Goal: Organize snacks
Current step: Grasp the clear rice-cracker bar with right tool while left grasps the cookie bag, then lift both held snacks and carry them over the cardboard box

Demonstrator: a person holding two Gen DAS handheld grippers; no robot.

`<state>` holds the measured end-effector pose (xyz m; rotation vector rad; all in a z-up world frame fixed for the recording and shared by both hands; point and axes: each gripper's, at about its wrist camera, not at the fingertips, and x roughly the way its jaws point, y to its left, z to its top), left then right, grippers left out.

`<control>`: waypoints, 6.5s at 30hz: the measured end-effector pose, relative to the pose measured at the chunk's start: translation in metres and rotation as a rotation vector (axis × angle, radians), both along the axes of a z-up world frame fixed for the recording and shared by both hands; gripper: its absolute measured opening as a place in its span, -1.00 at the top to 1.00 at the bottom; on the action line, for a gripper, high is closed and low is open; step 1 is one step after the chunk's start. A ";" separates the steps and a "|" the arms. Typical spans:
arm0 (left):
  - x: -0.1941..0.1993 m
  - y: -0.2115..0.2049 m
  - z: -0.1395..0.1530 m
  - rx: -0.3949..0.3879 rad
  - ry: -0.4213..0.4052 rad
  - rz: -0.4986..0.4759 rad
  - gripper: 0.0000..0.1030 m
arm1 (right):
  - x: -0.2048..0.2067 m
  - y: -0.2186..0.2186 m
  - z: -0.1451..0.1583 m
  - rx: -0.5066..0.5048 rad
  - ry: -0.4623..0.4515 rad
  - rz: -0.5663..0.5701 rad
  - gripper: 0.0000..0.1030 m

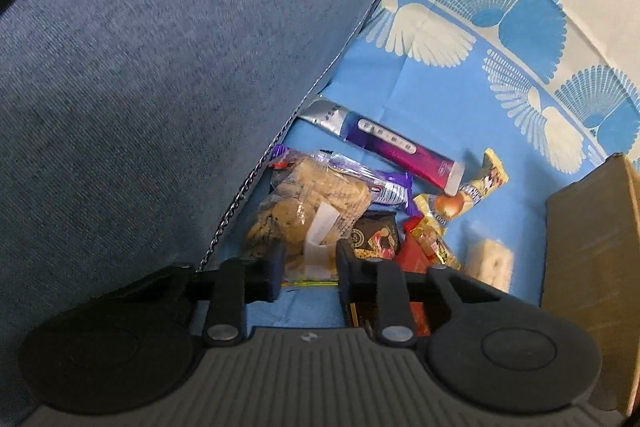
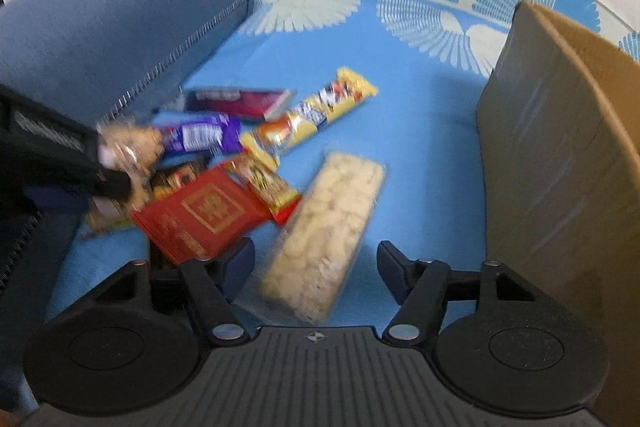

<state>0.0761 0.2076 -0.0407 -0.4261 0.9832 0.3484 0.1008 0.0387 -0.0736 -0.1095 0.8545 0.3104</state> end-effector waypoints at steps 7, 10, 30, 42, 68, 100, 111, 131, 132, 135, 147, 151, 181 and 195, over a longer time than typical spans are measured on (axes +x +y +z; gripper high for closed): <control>-0.007 0.000 0.014 -0.052 -0.070 -0.051 0.77 | -0.005 -0.008 -0.003 -0.024 -0.008 0.003 0.26; -0.012 0.003 0.020 -0.121 -0.106 -0.071 0.79 | -0.013 -0.011 0.003 -0.010 -0.017 0.012 0.26; -0.013 -0.010 0.025 -0.145 -0.065 -0.187 -0.43 | -0.082 -0.017 0.011 0.016 0.081 0.134 0.09; 0.015 -0.029 -0.007 -0.087 0.046 -0.197 -0.99 | -0.069 -0.014 0.000 0.024 0.149 0.132 0.05; 0.003 -0.019 0.016 -0.071 -0.097 -0.194 0.54 | -0.075 -0.025 0.016 0.037 0.059 0.129 0.27; 0.006 -0.010 0.001 -0.119 -0.042 -0.105 0.27 | -0.076 -0.025 0.015 0.047 0.068 0.163 0.26; -0.015 -0.010 0.038 -0.090 -0.185 -0.155 0.36 | -0.084 -0.038 0.047 0.117 -0.007 0.158 0.27; -0.034 -0.081 0.097 0.044 -0.471 -0.336 0.36 | -0.082 -0.147 0.118 0.220 -0.403 0.030 0.27; -0.034 -0.086 0.098 0.039 -0.481 -0.343 0.36 | -0.081 -0.151 0.118 0.213 -0.405 0.017 0.27; -0.036 -0.099 0.100 0.034 -0.515 -0.375 0.36 | -0.073 -0.162 0.118 0.192 -0.410 -0.016 0.27; -0.058 -0.171 0.111 0.065 -0.650 -0.543 0.36 | -0.066 -0.227 0.109 0.130 -0.386 -0.187 0.27; -0.064 -0.197 0.109 0.066 -0.667 -0.612 0.36 | -0.070 -0.243 0.105 0.112 -0.373 -0.227 0.27; -0.061 -0.264 0.087 0.031 -0.673 -0.775 0.36 | -0.077 -0.276 0.098 0.084 -0.360 -0.333 0.27; -0.060 -0.268 0.085 0.034 -0.673 -0.782 0.36 | -0.078 -0.276 0.098 0.088 -0.352 -0.336 0.27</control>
